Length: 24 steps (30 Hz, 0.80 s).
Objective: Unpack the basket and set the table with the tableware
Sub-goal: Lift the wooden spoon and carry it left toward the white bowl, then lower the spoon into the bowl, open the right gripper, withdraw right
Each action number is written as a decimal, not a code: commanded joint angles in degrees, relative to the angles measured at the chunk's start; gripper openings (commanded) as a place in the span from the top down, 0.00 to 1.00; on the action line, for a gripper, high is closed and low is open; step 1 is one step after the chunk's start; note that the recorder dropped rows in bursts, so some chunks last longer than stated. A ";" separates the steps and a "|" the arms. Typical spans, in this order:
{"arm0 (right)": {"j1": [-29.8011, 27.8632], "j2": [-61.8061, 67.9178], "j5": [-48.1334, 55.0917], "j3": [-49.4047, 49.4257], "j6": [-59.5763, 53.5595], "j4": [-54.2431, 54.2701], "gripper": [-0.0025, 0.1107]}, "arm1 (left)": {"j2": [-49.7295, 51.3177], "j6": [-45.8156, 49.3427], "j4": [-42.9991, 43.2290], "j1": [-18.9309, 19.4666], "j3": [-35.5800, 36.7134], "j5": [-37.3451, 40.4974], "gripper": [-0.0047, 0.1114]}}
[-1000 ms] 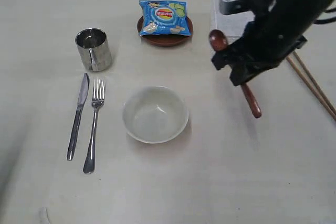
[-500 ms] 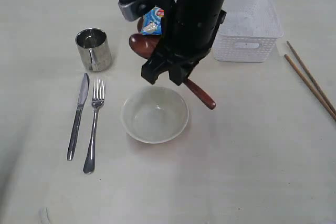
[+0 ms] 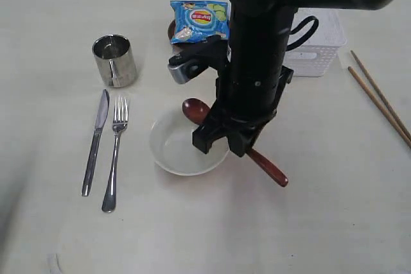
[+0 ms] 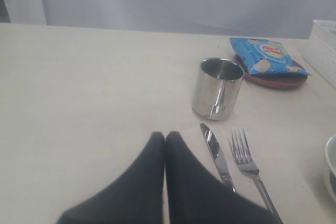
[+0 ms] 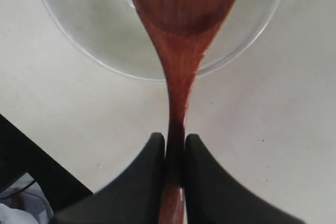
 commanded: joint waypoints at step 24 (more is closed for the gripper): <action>6.78 6.85 -0.03 -6.04 6.86 -6.95 0.66 | -0.21 0.17 0.05 -0.27 0.21 -0.12 0.96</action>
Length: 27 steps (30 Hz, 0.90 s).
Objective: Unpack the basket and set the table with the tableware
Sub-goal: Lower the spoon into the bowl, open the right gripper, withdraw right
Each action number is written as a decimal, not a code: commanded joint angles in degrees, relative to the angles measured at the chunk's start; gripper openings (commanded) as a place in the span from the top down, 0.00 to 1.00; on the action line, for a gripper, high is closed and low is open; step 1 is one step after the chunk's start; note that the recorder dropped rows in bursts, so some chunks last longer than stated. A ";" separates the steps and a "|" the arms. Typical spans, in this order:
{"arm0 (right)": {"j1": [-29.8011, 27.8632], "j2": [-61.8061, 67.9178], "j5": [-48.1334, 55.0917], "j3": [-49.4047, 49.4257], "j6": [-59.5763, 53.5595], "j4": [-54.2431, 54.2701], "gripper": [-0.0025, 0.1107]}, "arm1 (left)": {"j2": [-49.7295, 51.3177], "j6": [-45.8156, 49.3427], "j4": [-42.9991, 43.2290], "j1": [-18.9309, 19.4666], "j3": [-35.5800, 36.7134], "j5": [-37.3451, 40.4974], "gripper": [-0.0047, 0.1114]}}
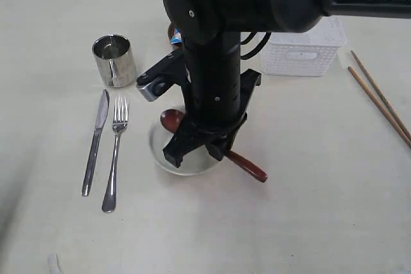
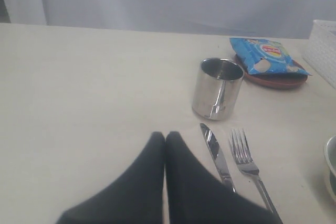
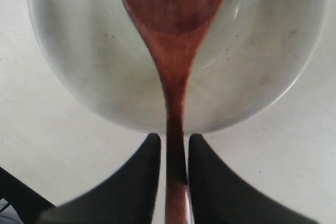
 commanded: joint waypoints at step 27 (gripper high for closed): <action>-40.97 -12.49 -0.01 -2.32 4.85 -7.68 0.59 | -0.21 0.17 0.05 -0.27 0.21 -0.12 0.96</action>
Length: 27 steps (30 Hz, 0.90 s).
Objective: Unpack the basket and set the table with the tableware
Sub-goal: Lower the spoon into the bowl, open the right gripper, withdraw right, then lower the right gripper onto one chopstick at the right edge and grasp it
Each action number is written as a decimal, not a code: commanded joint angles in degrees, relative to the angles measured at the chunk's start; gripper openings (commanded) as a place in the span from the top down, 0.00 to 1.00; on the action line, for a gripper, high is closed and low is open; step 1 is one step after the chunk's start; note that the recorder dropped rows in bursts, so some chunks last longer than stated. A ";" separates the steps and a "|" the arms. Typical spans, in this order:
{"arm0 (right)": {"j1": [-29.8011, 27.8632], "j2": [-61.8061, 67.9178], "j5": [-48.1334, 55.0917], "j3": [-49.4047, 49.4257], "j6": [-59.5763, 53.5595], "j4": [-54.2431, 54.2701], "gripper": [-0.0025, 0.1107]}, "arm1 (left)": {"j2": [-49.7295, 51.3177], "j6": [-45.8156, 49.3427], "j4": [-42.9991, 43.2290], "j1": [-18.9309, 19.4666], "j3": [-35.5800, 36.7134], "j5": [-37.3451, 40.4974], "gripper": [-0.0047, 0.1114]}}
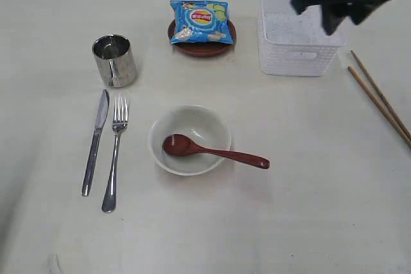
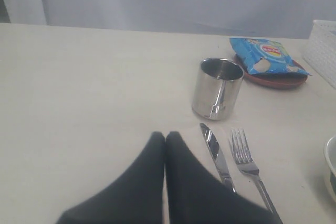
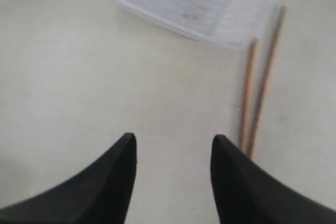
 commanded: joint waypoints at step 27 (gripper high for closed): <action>-26.09 28.06 -9.18 1.96 -18.33 16.20 0.59 | -0.21 0.17 0.05 -0.27 0.21 -0.12 0.96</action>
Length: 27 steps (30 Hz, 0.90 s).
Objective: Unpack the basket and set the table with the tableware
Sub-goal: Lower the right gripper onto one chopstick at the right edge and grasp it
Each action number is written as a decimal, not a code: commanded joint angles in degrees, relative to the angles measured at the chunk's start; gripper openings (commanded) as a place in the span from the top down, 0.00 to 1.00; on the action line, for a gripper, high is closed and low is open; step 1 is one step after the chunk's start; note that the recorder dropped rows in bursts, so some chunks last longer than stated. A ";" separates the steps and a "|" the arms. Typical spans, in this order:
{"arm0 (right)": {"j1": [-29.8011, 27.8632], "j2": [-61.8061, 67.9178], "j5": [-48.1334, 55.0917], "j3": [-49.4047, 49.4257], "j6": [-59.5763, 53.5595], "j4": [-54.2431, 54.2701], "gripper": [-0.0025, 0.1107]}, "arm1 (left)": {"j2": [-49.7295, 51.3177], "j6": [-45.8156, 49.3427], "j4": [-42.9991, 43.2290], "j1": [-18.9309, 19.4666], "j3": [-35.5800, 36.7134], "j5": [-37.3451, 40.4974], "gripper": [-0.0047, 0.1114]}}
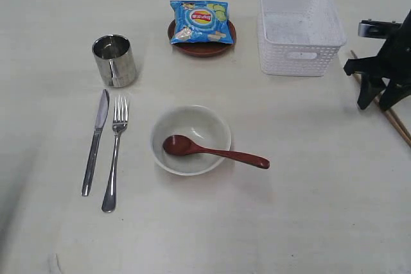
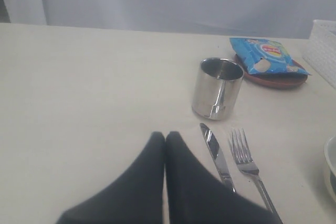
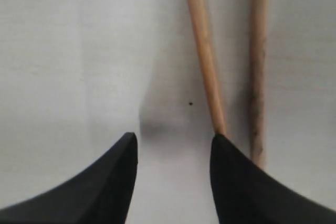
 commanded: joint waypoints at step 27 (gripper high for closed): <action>-0.94 1.32 0.21 -5.39 -4.78 2.08 0.59 | -0.21 0.17 0.05 -0.27 0.21 -0.12 0.96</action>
